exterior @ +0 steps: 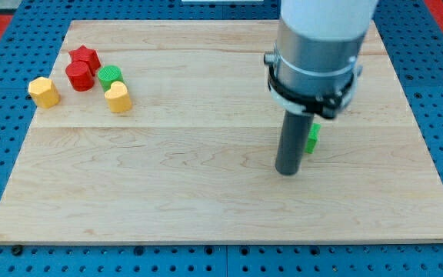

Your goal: Push the green star closer to the blue triangle

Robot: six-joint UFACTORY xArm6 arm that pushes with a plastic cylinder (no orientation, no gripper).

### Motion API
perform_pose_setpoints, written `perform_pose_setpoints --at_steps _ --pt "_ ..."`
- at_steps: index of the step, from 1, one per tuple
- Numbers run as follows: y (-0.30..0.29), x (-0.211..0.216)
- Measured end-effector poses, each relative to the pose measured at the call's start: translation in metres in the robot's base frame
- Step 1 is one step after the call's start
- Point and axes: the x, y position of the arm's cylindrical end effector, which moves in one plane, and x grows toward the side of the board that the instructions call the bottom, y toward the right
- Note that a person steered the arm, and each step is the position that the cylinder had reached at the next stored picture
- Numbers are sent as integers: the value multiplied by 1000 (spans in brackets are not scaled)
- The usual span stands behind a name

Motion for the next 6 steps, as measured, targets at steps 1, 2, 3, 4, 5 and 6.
perform_pose_setpoints --at_steps 1,2,3,4,5,6 --pt "31 -2" --pt "32 -28" --pt "32 -54" --pt "39 -91" --pt "52 -81" --pt "40 -60"
